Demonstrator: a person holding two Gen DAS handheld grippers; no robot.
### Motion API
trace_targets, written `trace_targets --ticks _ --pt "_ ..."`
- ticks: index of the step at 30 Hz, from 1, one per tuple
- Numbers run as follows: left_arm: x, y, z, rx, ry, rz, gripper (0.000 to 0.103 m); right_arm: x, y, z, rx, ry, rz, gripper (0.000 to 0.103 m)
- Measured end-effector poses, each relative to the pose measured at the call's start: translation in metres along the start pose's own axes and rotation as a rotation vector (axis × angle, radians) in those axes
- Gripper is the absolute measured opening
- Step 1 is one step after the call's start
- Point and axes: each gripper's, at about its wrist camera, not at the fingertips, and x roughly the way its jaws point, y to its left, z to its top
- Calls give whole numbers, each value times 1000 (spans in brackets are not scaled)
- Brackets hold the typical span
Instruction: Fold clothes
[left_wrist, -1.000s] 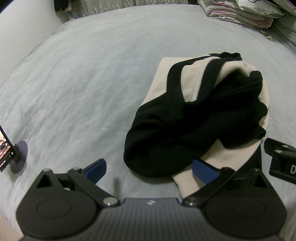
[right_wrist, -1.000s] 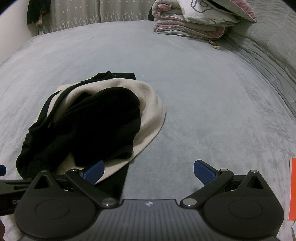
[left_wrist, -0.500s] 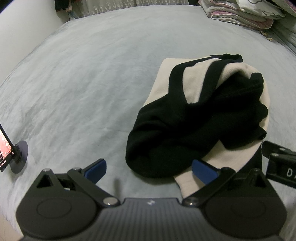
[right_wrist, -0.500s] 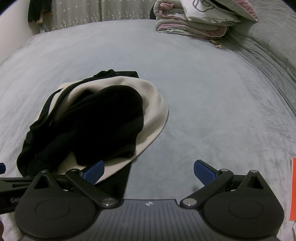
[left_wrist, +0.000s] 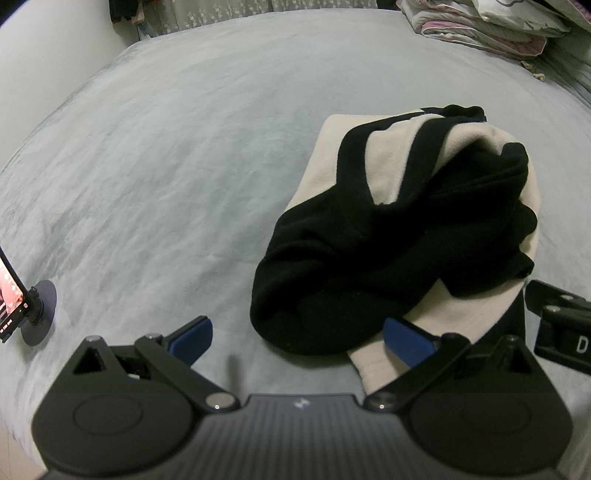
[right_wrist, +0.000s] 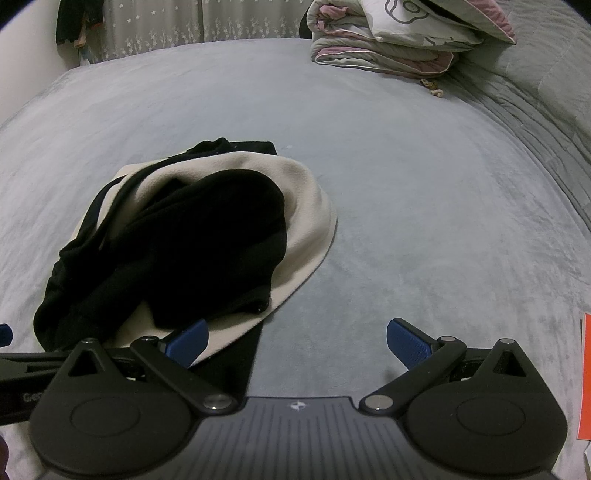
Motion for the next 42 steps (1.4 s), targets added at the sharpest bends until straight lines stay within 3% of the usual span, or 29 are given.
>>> trace_targets --ticks 8,20,34,42 --pt "2 -1 0 -7 2 7 103 3 0 0 0 2 -1 103" --pt "14 2 6 -18 31 4 103 44 2 -7 -11 113 -13 103" --pt "28 -2 5 -13 53 -13 103 49 -7 -22 -67 34 66 103" --pt "30 -5 -11 -24 -33 -45 103 51 -8 -24 -78 34 83 103"
